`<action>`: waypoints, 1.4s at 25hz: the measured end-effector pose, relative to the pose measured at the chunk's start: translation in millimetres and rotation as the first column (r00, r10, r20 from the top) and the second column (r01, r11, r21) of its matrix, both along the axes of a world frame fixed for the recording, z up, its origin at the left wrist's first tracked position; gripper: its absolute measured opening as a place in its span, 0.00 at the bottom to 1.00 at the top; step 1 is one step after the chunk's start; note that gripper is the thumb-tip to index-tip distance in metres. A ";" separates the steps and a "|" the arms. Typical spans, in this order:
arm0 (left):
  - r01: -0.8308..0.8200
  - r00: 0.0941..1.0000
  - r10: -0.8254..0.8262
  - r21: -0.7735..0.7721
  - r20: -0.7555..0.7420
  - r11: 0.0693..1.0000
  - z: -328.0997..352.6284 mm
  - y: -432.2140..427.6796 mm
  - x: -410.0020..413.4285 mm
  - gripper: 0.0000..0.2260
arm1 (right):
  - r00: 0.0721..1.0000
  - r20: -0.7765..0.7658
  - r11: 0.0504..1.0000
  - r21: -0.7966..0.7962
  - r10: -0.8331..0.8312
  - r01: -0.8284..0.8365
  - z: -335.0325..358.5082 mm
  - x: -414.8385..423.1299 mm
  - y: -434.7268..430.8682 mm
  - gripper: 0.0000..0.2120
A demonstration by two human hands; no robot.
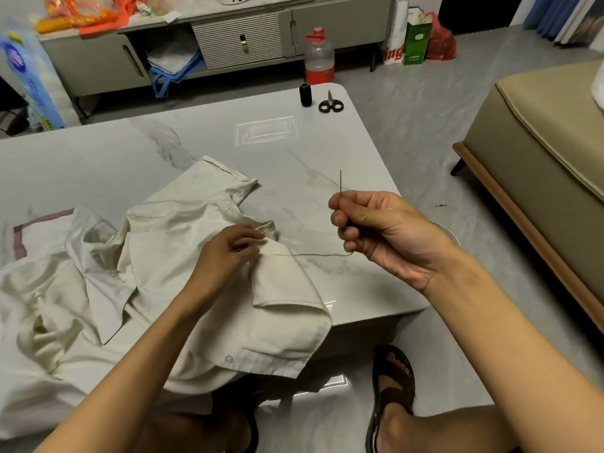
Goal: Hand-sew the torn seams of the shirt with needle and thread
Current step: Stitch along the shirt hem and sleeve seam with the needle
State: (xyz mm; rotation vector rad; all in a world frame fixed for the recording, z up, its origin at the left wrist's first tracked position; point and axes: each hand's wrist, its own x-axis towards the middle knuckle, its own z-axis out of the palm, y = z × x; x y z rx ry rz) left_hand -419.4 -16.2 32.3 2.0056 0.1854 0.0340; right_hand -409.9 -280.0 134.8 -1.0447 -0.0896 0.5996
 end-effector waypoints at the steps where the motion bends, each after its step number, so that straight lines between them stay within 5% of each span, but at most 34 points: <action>1: -0.015 1.000 0.015 -0.014 -0.016 1.000 0.8 -0.6 -2.2 0.11 | 1.000 0.018 1.000 -0.027 -0.010 0.011 -1.4 0.5 1.8 0.05; 9: 0.035 0.982 -0.053 -0.104 -0.180 0.994 2.3 -1.8 -14.0 0.11 | 0.990 0.128 0.992 -0.100 -0.061 0.074 7.0 -7.3 9.6 0.06; 20: -0.016 0.983 0.008 -0.040 -0.185 0.999 8.2 0.3 -12.1 0.15 | 0.979 0.049 0.978 -0.090 0.195 -0.190 24.9 -22.4 -8.5 0.05; 27: -0.008 0.983 -0.003 -0.059 -0.185 0.998 12.3 4.3 -10.1 0.07 | 0.977 0.212 0.946 -0.319 0.019 0.050 -3.4 -13.2 5.3 0.07; 35: 0.093 0.982 -0.099 -0.044 -0.162 0.995 15.6 6.8 -6.8 0.09 | 0.929 0.360 0.847 -0.518 0.090 0.119 -48.0 3.6 49.9 0.07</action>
